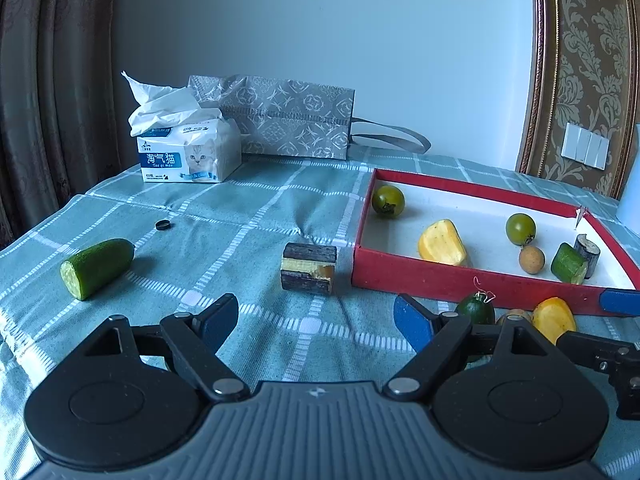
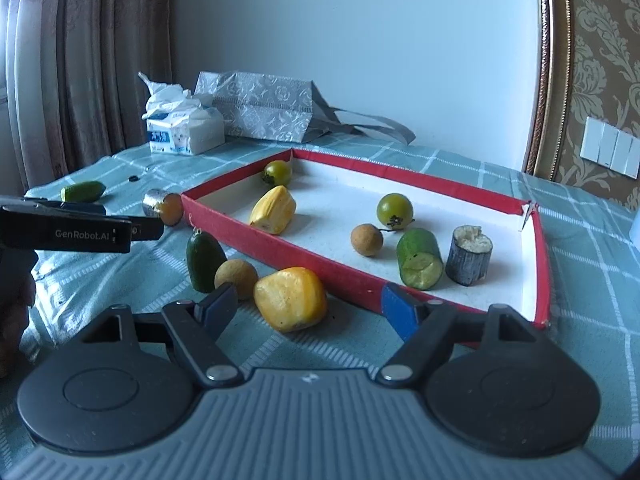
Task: Organize fruits
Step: 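Withdraw both open tools from the tray toward the remaining fruits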
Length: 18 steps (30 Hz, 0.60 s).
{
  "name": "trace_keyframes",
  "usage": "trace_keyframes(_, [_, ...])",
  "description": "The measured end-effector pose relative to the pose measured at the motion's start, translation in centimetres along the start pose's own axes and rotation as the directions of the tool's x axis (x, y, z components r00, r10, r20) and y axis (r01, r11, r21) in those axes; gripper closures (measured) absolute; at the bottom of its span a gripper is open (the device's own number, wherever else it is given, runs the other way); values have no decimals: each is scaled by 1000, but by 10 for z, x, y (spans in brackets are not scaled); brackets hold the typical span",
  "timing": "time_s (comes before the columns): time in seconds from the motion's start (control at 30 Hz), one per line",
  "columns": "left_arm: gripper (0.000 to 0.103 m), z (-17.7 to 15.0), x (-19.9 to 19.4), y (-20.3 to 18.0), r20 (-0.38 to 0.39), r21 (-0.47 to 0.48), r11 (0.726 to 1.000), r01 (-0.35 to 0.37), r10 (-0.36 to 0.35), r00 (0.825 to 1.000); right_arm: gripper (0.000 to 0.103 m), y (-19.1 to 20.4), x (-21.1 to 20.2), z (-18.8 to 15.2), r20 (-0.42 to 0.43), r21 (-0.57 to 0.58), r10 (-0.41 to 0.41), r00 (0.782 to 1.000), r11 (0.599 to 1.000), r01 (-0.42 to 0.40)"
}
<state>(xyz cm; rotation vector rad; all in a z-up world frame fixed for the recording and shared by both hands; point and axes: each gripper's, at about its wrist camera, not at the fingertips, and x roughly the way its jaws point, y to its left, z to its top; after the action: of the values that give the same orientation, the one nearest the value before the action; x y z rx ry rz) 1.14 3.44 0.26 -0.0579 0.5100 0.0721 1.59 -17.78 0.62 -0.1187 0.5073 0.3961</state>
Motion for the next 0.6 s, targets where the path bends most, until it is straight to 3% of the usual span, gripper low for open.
trace_keyframes(0.43, [18,-1,0,0,-8,1,1000,4,-4,1000,25,9,16,4,-73,-37,-15,997,999,12])
trace_keyframes(0.6, [18,-1,1,-1,-10,1,1000,5,-5,1000,30,7,22,5,-103,-19,-12,995,1000,10])
